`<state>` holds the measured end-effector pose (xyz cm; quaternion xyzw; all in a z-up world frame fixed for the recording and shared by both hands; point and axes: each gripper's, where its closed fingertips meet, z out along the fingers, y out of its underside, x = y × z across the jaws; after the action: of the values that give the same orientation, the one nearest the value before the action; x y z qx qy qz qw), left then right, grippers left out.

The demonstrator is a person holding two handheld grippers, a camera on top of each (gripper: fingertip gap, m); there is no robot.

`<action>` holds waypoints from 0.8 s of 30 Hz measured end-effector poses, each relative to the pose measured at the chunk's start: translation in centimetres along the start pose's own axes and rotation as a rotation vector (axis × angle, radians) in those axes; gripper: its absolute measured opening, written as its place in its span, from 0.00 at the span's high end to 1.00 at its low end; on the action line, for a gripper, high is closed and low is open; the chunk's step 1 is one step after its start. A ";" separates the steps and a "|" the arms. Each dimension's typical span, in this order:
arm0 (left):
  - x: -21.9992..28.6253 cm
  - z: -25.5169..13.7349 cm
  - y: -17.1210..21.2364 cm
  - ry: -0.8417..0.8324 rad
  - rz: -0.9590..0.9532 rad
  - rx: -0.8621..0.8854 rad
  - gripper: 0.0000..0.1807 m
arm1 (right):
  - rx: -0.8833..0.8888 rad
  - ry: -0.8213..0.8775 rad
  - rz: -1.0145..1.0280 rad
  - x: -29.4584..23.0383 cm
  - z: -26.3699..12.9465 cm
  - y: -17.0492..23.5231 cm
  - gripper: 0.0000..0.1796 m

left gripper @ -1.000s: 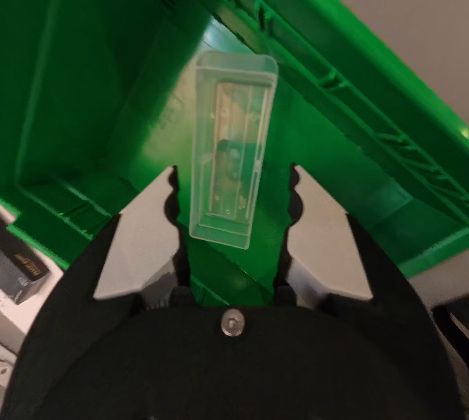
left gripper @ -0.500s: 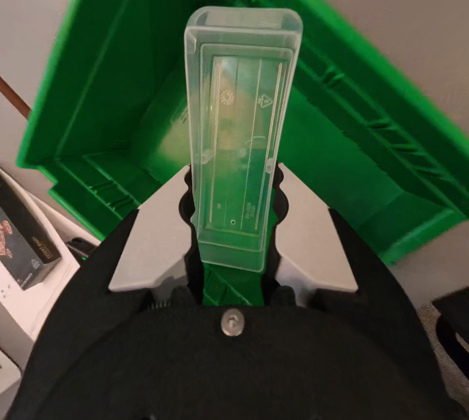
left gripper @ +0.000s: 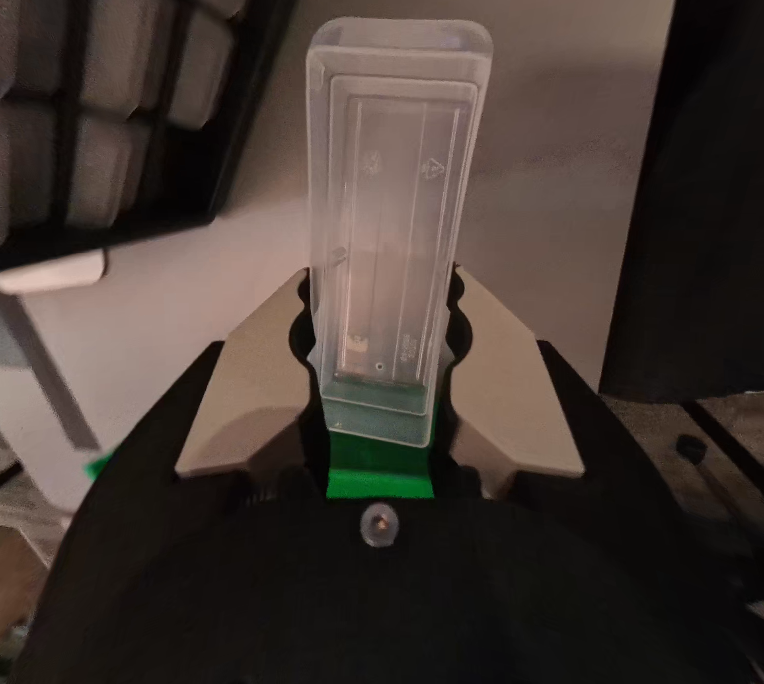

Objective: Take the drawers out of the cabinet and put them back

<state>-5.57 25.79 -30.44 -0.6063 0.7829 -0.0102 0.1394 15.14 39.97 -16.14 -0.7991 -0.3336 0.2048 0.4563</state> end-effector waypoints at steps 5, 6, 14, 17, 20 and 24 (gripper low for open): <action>1.9 5.2 -1.6 0.076 0.140 -0.063 0.65 | 0.000 0.000 0.000 0.0 0.0 0.0 0.65; 1.9 6.0 -1.4 0.083 0.148 -0.087 0.64 | 0.000 0.000 0.000 0.0 0.0 0.0 0.65; 0.9 4.9 -2.5 0.059 -0.123 -0.023 0.43 | 0.008 -0.004 -0.002 0.0 0.0 0.0 0.66; 2.8 3.1 -5.9 0.118 -0.337 0.102 0.54 | 0.012 -0.006 -0.003 0.0 -0.1 0.0 0.66; 5.4 3.7 -7.7 0.220 -0.510 0.123 0.59 | 0.013 -0.006 -0.003 0.0 -0.1 0.0 0.66; 7.3 7.0 -7.7 0.299 -0.637 0.045 0.52 | 0.017 -0.005 -0.002 0.0 -0.1 -0.1 0.66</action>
<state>1.73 17.88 -37.21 -0.8085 0.5659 -0.1591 0.0263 15.15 39.90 -16.05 -0.7944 -0.3337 0.2091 0.4624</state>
